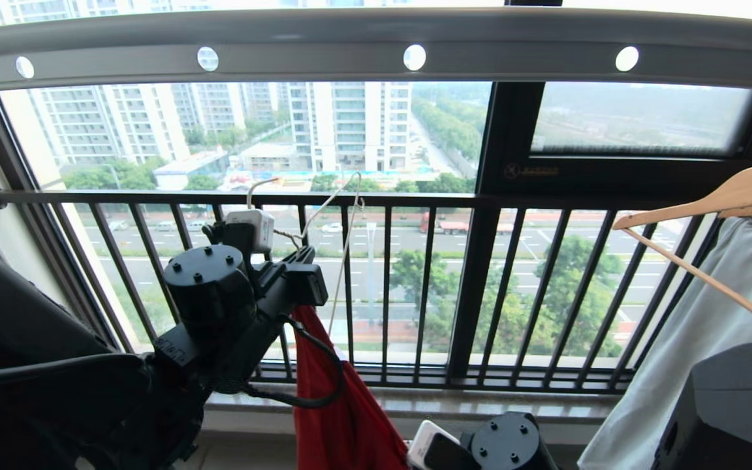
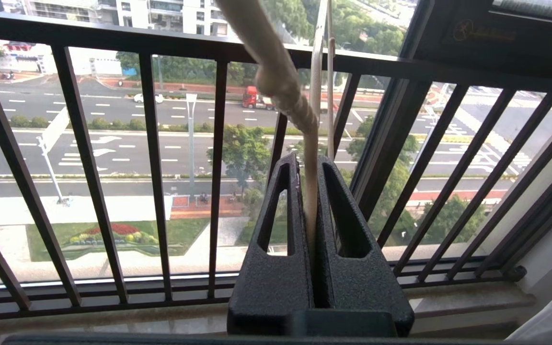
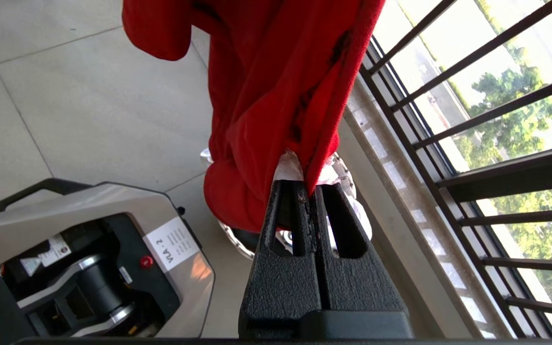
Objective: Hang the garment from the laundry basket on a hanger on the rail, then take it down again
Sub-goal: Take the clothes off the clothes rack
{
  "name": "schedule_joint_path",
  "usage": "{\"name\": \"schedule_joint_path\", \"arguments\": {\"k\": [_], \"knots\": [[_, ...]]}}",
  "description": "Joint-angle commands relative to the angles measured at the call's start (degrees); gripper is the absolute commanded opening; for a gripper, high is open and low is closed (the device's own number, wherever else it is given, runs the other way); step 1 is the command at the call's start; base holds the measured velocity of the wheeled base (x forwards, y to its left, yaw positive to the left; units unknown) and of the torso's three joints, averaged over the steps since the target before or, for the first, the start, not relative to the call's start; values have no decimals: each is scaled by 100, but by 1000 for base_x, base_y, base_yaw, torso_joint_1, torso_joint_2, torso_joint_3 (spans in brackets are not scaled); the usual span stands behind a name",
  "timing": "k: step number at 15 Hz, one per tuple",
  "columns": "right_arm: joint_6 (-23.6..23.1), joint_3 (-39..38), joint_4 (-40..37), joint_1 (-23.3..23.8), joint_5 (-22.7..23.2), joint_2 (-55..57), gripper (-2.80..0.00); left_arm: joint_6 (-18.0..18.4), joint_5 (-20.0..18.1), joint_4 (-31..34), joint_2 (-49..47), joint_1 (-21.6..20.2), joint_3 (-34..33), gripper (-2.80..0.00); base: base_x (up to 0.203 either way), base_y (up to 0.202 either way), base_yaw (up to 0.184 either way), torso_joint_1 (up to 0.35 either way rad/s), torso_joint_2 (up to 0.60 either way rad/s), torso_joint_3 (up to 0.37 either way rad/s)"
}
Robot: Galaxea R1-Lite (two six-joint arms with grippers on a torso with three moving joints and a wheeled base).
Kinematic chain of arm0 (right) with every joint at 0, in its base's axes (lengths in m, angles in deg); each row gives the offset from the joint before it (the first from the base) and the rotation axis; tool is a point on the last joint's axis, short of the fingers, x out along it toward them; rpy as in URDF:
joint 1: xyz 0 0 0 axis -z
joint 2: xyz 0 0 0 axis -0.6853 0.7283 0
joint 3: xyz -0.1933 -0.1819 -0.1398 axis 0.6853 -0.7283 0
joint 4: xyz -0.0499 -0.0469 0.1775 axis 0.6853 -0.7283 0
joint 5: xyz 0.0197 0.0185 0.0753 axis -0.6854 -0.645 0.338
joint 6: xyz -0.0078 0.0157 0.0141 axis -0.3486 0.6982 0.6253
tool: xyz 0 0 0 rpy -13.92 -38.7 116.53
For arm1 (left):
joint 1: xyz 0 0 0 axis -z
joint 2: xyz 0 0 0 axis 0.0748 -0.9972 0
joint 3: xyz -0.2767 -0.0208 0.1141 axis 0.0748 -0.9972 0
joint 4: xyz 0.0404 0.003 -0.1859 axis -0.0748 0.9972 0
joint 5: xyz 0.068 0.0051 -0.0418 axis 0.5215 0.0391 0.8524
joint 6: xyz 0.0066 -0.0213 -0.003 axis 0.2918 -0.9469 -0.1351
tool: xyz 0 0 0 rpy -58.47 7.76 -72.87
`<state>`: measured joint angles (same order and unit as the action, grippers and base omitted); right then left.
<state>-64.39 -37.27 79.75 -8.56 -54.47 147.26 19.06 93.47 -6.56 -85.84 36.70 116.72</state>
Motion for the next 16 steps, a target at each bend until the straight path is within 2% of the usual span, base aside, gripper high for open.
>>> {"name": "schedule_joint_path", "arguments": {"k": [1,3,4,6,9,11,13,16], "knots": [[17,60,67,41,-4,48,-280,-12,1,-37,0,-42,32,-280,0,0,0,0,0,0],[257,417,162,149,-87,48,-280,-28,-32,-27,88,85,-64,-280,0,0,0,0,0,0],[482,653,322,182,-312,55,-280,-26,-29,-28,94,208,-94,-280,0,0,0,0,0,0],[615,1134,485,537,-534,149,-280,7,-81,-23,-148,307,98,-280,0,0,0,0,0,0],[409,1837,515,1166,-551,459,-280,33,-147,-60,-1037,327,659,-280,0,0,0,0,0,0],[274,2177,378,1502,-409,543,-280,102,-172,-144,-1645,251,1147,-280,0,0,0,0,0,0],[212,2195,203,1543,-135,716,-280,132,-184,-420,-2146,206,1560,-280,0,0,0,0,0,0],[79,2506,204,1592,-36,1293,-280,310,-183,-1024,-2979,194,1983,-280,0,0,0,0,0,0]]}}
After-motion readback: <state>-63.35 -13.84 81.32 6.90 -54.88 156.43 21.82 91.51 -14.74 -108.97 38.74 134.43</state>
